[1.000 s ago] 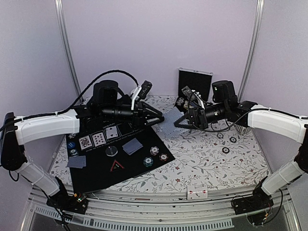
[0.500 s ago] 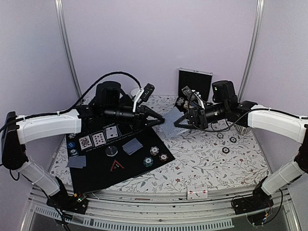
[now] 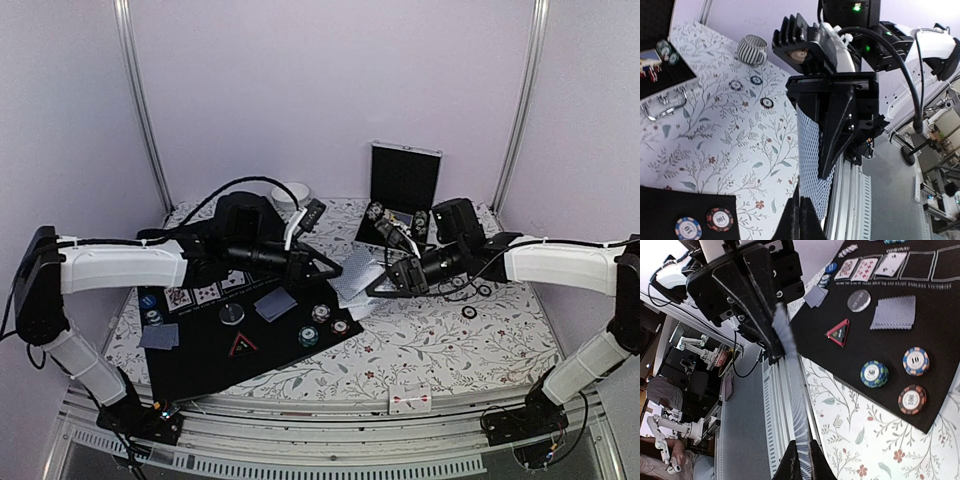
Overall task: Distribute texas hold em gaming equipment
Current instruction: Pick up the poker card from the face-down deck piles, then distribute the poker card in the community card area.
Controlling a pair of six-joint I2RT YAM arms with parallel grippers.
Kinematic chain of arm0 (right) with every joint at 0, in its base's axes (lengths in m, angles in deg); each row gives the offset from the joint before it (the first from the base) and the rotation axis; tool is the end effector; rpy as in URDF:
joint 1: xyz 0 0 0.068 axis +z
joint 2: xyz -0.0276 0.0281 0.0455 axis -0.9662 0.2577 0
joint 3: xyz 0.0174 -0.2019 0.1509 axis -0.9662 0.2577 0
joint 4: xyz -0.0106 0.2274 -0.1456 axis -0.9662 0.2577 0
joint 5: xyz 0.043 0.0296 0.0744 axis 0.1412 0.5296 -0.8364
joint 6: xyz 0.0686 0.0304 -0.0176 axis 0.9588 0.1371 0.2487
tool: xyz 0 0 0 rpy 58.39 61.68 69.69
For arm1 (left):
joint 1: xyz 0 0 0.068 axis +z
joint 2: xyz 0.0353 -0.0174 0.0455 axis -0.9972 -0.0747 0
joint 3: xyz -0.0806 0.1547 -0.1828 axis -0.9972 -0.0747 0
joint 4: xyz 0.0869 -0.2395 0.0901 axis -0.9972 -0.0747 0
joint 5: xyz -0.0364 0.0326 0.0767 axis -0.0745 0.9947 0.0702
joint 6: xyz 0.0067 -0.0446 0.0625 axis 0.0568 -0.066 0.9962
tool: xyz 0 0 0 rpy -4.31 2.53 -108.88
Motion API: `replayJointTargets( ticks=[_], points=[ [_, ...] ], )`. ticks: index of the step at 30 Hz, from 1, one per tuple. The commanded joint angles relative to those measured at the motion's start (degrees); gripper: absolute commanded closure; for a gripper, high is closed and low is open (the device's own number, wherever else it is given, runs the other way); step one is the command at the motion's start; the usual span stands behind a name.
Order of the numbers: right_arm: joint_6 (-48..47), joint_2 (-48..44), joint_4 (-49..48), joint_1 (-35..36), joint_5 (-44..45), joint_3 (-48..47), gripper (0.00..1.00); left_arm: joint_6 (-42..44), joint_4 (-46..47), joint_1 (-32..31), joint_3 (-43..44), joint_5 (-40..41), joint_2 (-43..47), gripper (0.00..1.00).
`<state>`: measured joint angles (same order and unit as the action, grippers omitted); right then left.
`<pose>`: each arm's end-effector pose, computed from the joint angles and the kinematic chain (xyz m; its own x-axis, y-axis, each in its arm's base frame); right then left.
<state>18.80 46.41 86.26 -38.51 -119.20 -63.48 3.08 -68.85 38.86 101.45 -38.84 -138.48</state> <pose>0.2387 0.2448 0.2152 -0.6578 -0.3299 -0.6771 -0.7413 0.1249 0.6594 0.2376 -0.3098 0.2376 -0.5512 0.1810 -0.8145 0.8291 0.2282 -0.5104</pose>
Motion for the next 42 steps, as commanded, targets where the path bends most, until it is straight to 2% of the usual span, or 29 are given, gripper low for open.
replayJointTargets(
  ticks=[1, 6, 10, 13, 17, 20, 23, 27, 31, 35, 38, 42],
  points=[
    [2.75, 0.38, -2.15, -0.63, -0.14, 5.92, 0.92, -6.92, 5.79, -0.08, -2.78, -2.75, -5.12, 1.00],
    [4.69, 1.09, -1.59, -2.78, 1.75, 9.40, 0.98, -6.21, 3.99, 0.55, -3.03, 1.12, -3.76, 1.00],
    [5.73, -0.10, -0.81, -6.36, 3.73, 11.28, 0.98, -7.49, 0.29, 4.53, -3.60, 9.54, 0.31, 1.00],
    [6.29, -0.99, -0.62, -7.52, 5.30, 11.18, 0.98, -15.05, 2.31, 10.60, -7.70, 16.69, 3.29, 1.00],
    [6.71, -0.39, -0.41, -7.62, 5.96, 9.93, 0.98, -29.29, 11.13, 18.99, -15.44, 23.55, 5.22, 1.00],
    [7.10, -0.40, -0.32, -7.62, 5.94, 9.31, 0.98, -37.30, 16.98, 21.87, -19.03, 32.06, 3.99, 1.00],
    [7.13, -1.03, 0.13, -7.62, 6.09, 8.68, 0.98, -44.97, 20.87, 24.42, -19.88, 34.80, -0.74, 1.00],
    [6.98, -2.24, 0.86, -7.59, 6.42, 8.45, 0.98, -49.88, 24.30, 24.94, -17.48, 33.65, -8.30, 1.00],
    [7.03, -3.31, 1.29, -7.56, 6.61, 8.41, 0.98, -55.60, 25.82, 25.33, -17.29, 36.44, -13.64, 1.00],
    [6.92, -4.18, 1.88, -7.55, 6.60, 8.28, 0.98, -55.59, 26.89, 24.50, -15.77, 39.72, -15.43, 1.00],
    [6.48, -4.61, 2.60, -7.64, 7.10, 7.82, 0.98, -55.12, 23.71, 23.33, -13.66, 42.06, -15.87, 1.00],
    [6.34, -4.97, 2.81, -7.63, 7.51, 7.54, 0.98, -59.39, 21.75, 23.07, -13.35, 43.43, -17.24, 1.00]
  ],
)
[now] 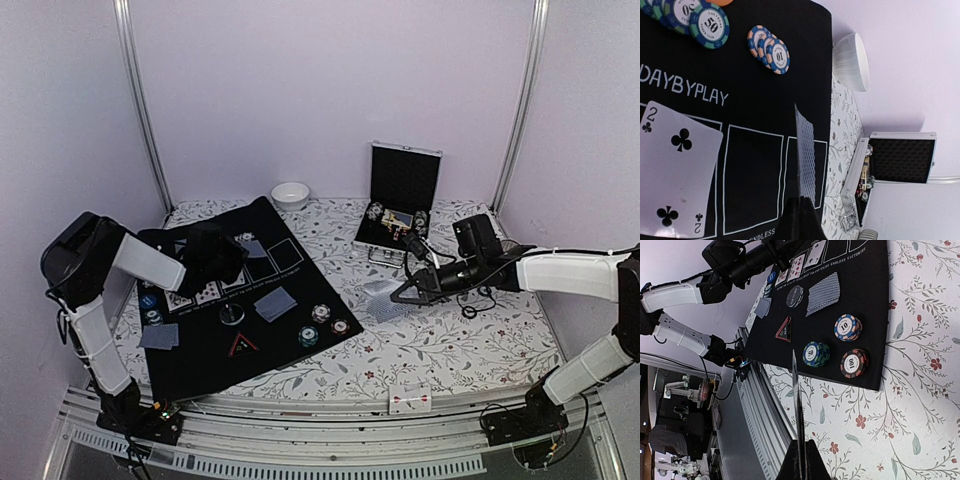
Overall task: Distribute texas hold em gaming equipment
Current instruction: Distribute the poker card in the community card area.
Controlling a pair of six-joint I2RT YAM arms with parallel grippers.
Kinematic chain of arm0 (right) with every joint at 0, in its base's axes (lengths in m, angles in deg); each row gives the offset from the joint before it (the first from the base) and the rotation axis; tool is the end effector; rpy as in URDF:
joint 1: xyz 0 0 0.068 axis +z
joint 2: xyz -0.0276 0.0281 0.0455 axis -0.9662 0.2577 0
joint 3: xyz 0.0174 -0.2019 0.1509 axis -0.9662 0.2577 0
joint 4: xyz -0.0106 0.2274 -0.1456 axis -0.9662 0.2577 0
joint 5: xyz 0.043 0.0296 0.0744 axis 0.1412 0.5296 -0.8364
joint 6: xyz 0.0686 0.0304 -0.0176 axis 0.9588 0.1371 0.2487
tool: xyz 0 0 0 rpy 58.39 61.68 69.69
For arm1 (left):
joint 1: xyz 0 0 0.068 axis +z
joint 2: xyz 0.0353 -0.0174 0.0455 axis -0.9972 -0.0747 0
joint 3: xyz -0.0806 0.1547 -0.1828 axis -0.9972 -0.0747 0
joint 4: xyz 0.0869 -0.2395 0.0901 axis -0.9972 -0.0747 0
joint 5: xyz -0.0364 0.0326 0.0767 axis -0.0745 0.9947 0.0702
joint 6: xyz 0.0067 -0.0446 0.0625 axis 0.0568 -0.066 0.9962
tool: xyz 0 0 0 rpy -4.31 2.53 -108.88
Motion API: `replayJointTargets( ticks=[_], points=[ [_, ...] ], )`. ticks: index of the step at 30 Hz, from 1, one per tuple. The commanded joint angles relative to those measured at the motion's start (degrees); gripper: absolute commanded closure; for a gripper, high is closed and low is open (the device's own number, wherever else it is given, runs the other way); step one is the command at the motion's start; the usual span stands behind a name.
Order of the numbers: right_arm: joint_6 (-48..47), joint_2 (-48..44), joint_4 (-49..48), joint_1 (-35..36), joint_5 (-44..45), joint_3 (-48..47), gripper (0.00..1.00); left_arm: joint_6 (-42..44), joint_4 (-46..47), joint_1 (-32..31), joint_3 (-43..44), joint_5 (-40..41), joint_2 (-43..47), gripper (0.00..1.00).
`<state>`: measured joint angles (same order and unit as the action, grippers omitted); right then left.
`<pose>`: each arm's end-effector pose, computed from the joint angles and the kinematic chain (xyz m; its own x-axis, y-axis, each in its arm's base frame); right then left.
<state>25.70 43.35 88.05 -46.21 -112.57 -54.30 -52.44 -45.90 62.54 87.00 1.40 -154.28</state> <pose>0.2472 0.1931 0.1716 -0.8424 -0.2100 -0.4962 -0.5372 0.3997 0.7428 0.3577 -0.1478 0.0926 -0.4242 -0.8690 -0.2547 -0.3251 0.4087 -0.8528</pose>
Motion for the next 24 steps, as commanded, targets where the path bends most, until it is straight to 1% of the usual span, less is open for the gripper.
replayJointTargets(
  ticks=[1, 7, 11, 12, 15, 18, 21, 23, 24],
  points=[
    [-0.56, -1.98, 1.02, 0.07, 0.87, -1.73, 0.98, -4.41, -1.14, -0.62, 1.37, 2.59, -2.08, 1.00],
    [-0.60, -2.52, 1.56, 0.07, 1.05, -2.38, 0.98, -6.91, -2.00, -1.71, 4.08, 0.38, -6.00, 1.00],
    [-0.90, -3.10, 2.36, 0.13, 1.19, -2.38, 0.98, -6.74, -4.57, -2.52, 5.15, 2.55, -6.20, 1.00],
    [-0.91, -3.25, 2.58, 0.14, 1.38, -2.42, 0.98, -6.81, -5.61, -2.61, 5.37, 2.94, -6.17, 0.97],
    [-1.00, -3.73, 2.61, 0.08, 1.57, -2.53, 0.98, -7.31, -7.21, -2.74, 5.68, 2.67, -6.39, 0.82],
    [-1.22, -3.59, 2.66, 0.09, 1.44, -2.78, 0.98, -7.59, -8.00, -3.13, 6.09, 2.14, -6.63, 0.74],
    [-1.22, -3.81, 2.77, 0.07, 1.35, -2.97, 0.98, -7.76, -8.52, -3.48, 6.27, 0.63, -6.32, 0.62],
    [-1.12, -3.97, 2.87, 0.07, 1.31, -2.97, 0.98, -7.07, -10.65, -3.85, 6.81, 1.28, -5.12, 0.55],
    [-1.09, -4.16, 2.88, 0.16, 1.39, -2.96, 0.98, -6.51, -12.77, -4.07, 7.15, 2.03, -4.40, 0.49]
  ],
)
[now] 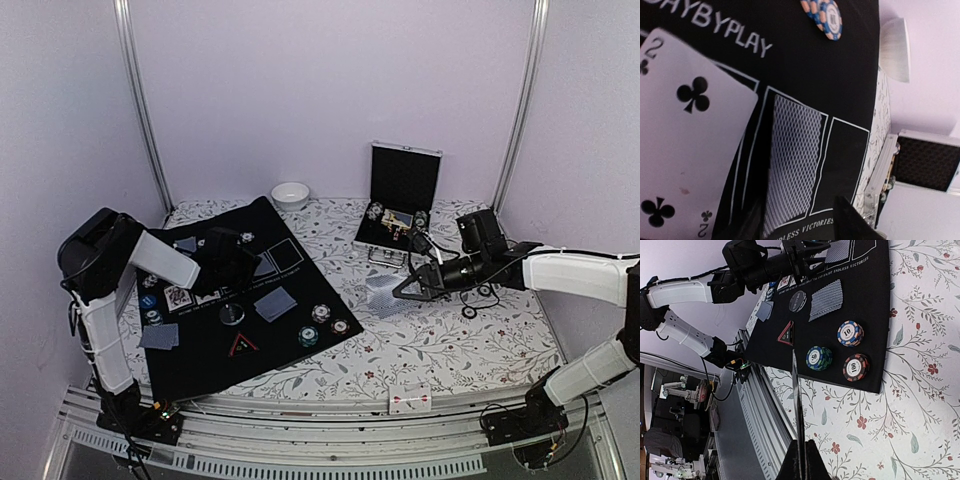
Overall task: Distribute texas hold em gaming equipment
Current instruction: Distribute the poker card in the community card area, then pick up the poker card from the face-down deck piles.
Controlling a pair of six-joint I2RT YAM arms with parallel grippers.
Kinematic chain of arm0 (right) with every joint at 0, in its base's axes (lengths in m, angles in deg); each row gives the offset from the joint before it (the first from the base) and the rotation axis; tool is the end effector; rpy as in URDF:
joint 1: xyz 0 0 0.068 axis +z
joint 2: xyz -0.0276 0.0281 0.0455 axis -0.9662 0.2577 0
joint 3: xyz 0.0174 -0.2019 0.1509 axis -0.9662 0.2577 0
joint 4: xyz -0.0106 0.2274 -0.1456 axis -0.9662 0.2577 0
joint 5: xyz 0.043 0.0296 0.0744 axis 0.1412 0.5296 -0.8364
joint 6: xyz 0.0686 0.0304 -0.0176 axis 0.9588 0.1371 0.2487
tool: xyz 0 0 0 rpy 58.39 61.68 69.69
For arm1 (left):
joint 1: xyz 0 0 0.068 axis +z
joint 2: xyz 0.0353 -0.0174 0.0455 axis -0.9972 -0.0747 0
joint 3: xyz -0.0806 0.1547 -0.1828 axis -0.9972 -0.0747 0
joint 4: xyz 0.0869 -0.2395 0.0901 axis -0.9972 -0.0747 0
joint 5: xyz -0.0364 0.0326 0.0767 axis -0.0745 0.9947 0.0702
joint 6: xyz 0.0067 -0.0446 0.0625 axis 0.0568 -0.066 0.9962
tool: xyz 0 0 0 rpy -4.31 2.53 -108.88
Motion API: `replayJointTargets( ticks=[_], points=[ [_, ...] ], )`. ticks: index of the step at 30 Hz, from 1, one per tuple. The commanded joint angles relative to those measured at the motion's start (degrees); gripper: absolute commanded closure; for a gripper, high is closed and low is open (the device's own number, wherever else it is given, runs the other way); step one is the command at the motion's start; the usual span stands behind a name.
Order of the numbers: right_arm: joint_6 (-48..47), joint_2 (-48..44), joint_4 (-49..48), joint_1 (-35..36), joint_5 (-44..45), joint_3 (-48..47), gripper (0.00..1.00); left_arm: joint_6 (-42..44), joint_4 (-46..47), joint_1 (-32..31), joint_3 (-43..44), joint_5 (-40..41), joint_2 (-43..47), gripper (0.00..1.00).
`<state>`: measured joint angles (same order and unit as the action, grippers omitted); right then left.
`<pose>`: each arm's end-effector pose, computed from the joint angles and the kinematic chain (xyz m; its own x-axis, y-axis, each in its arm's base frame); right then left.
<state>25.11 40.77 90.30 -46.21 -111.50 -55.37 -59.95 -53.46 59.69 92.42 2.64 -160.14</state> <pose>0.2457 0.1914 0.1867 -0.8255 -0.2025 -0.5269 -0.5605 0.4046 0.7226 0.3612 -0.1693 0.0668 -0.4243 -0.8924 -0.1538 -0.4706 0.3624 -0.8045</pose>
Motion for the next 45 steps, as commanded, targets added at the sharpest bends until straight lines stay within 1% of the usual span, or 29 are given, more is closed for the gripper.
replayJointTargets(
  ticks=[1, 4, 5, 8, 11, 12, 13, 15, 16, 17, 18, 20, 21, 23, 24, 26, 28, 30, 32, 34, 36, 38, 40, 42, 44, 45],
  points=[
    [-0.57, -1.68, 0.76, 0.08, 0.32, -1.94, 0.98, 1.41, -6.71, -1.42, 2.08, 1.08, 2.13, 0.42],
    [-0.59, -1.95, 1.08, 0.10, 0.65, -2.27, 0.98, 2.90, -10.20, -2.22, 2.93, 1.23, 4.12, 0.22],
    [-0.59, -1.96, 1.28, 0.10, 0.90, -2.51, 0.98, 3.02, -11.39, -2.51, 3.07, 1.17, 4.90, 0.19],
    [-0.98, -2.32, 1.95, 0.09, 1.03, -3.31, 0.98, 3.91, -12.25, -3.54, 2.03, 1.42, 8.45, 0.17],
    [-1.42, -2.76, 2.19, 0.15, 0.56, -3.72, 0.98, 8.31, -12.85, -5.67, 1.87, 4.65, 14.21, 0.16],
    [-1.52, -3.02, 2.15, 0.14, 0.06, -3.87, 0.98, 10.97, -12.80, -6.89, 1.99, 6.87, 16.51, 0.16],
    [-1.79, -3.21, 1.93, 0.25, -0.67, -3.99, 0.98, 16.00, -11.41, -8.17, 2.15, 9.82, 18.70, 0.17],
    [-2.05, -3.62, 0.96, 0.59, -2.19, -4.19, 0.98, 28.04, -5.89, -11.30, 2.20, 12.83, 23.62, 0.18],
    [-2.20, -3.90, 0.36, 0.91, -2.78, -4.34, 0.98, 35.61, -2.10, -12.89, 1.96, 12.31, 25.42, 0.20],
    [-2.24, -4.28, -0.46, 1.27, -3.53, -4.37, 0.98, 42.50, 1.49, -14.04, 1.56, 9.06, 27.06, 0.22],
    [-2.32, -4.68, -1.19, 1.80, -4.25, -4.41, 0.98, 48.31, 5.18, -14.70, 1.01, 3.79, 28.63, 0.24],
    [-2.97, -5.30, -2.03, 3.09, -5.02, -4.76, 0.98, 57.48, 9.37, -14.88, 0.57, -13.42, 30.26, 0.27],
    [-3.34, -5.50, -2.29, 3.70, -5.24, -5.13, 0.98, 60.30, 7.89, -15.01, 1.41, -21.55, 30.28, 0.29],
    [-4.28, -5.44, -2.81, 4.69, -5.93, -5.64, 0.98, 65.03, 0.35, -15.98, 4.92, -35.25, 29.33, 0.30],
    [-4.50, -5.28, -3.03, 5.03, -6.13, -5.97, 0.98, 67.77, -4.38, -17.13, 6.73, -39.38, 28.76, 0.29],
    [-4.79, -5.01, -3.86, 5.55, -6.32, -6.09, 0.98, 73.48, -11.72, -20.20, 8.37, -43.73, 28.54, 0.25],
    [-4.61, -4.68, -4.83, 5.90, -6.80, -6.05, 0.98, 76.83, -12.46, -22.55, 6.07, -47.42, 30.01, 0.22],
    [-4.18, -4.41, -5.84, 6.09, -7.02, -6.15, 0.98, 77.38, -9.40, -23.14, 3.09, -51.81, 31.91, 0.22],
    [-3.79, -4.21, -6.97, 6.36, -7.46, -6.18, 0.98, 76.19, -5.99, -23.20, 0.91, -52.92, 32.92, 0.23],
    [-3.47, -4.14, -8.31, 6.81, -8.06, -6.10, 0.98, 74.63, -4.34, -23.32, 0.17, -51.65, 32.27, 0.25],
    [-3.19, -4.01, -9.39, 7.19, -8.35, -6.14, 0.98, 70.99, -1.90, -23.40, -0.25, -48.64, 30.42, 0.28],
    [-2.93, -4.16, -10.10, 7.39, -8.29, -6.07, 0.98, 63.71, 3.57, -23.30, -1.25, -45.21, 27.95, 0.37],
    [-2.65, -4.37, -11.09, 7.46, -8.12, -5.90, 0.98, 58.46, 7.76, -23.25, -1.83, -45.98, 25.24, 0.44],
    [-2.06, -4.51, -12.33, 7.52, -8.43, -5.52, 0.98, 53.85, 14.40, -23.43, -2.89, -48.26, 22.76, 0.49],
    [-1.34, -4.37, -13.82, 7.74, -8.91, -4.98, 0.98, 50.31, 19.81, -23.65, -3.99, -48.64, 21.04, 0.55],
    [-1.04, -4.27, -14.14, 7.90, -9.05, -4.80, 0.98, 49.63, 20.79, -23.71, -4.20, -48.01, 20.50, 0.58]
  ],
)
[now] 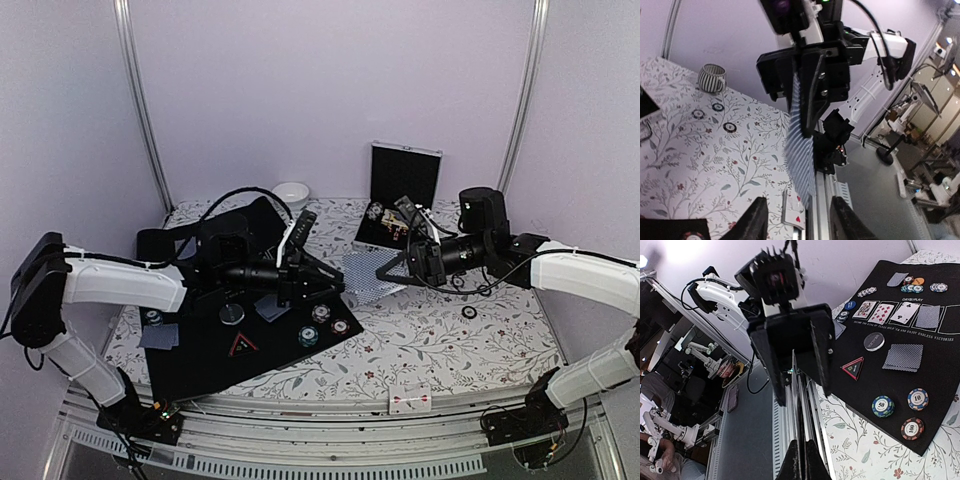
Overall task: Distribute texas hold em gaming equipment
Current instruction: Pick up the poker card from the face-down deck piles.
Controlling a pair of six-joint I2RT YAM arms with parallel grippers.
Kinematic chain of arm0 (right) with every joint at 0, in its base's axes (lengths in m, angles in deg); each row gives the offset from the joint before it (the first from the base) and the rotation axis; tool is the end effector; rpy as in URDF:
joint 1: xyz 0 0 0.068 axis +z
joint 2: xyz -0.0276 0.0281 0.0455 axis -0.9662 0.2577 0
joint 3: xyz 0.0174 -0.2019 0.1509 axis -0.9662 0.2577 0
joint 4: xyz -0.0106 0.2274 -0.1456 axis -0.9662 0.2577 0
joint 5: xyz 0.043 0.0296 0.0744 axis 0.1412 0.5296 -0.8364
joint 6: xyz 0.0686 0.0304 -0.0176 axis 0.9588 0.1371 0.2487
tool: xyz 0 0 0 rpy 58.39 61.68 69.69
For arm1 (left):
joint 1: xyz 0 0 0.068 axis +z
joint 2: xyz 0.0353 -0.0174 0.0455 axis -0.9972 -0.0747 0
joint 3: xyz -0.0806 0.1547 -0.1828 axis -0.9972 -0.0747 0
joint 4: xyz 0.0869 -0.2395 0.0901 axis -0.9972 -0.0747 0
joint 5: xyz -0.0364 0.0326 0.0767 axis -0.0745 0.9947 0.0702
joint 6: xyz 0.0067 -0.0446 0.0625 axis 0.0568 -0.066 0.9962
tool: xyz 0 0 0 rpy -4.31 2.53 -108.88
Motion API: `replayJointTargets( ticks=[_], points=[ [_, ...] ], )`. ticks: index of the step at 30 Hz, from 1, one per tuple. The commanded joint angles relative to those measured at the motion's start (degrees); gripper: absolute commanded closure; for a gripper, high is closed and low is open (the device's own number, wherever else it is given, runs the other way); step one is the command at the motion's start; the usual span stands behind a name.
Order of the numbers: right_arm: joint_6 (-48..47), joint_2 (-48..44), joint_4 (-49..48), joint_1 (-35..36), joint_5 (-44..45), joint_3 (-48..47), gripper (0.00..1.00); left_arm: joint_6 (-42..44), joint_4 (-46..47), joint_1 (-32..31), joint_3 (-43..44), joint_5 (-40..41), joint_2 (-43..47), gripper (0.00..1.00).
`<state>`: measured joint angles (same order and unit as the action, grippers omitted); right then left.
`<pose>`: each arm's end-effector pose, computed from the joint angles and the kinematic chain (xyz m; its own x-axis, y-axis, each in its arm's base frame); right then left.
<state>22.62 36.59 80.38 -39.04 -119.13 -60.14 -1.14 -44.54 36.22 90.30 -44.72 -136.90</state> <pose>0.2231 0.2295 0.2572 -0.5852 -0.2241 -0.7793 -0.8074 0.0721 0.5855 0.2062 -0.3087 0.2291 -0.4642 0.0704 -0.8829 0.8854 0.0102 -0.4647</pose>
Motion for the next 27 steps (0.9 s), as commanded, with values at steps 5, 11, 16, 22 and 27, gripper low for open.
replayJointTargets(
  ticks=[5, 11, 16, 22, 27],
  points=[
    [1.59, -0.18, -4.25, 0.97, -1.21, 0.20, 0.98, -9.47, 11.47, -0.44, -1.23, 0.78, -3.53, 0.68],
    [1.29, 0.23, -4.25, 0.99, -0.97, 0.12, 0.98, -8.98, 12.57, -1.43, -1.16, -1.28, -3.69, 0.85],
    [1.21, 0.24, -4.02, 0.98, -0.31, -0.11, 0.98, -6.81, 8.89, -2.79, 0.64, -2.50, -3.86, 1.00],
    [-0.16, -0.08, -2.20, 0.98, 0.54, -0.01, 0.97, -3.72, 5.25, -2.72, -1.29, 2.25, 0.69, 1.00],
    [-0.26, 1.18, -2.29, 0.97, -1.64, 0.04, 0.93, -3.52, 1.36, -2.55, -0.09, 7.88, 2.28, 1.00]
  ],
)
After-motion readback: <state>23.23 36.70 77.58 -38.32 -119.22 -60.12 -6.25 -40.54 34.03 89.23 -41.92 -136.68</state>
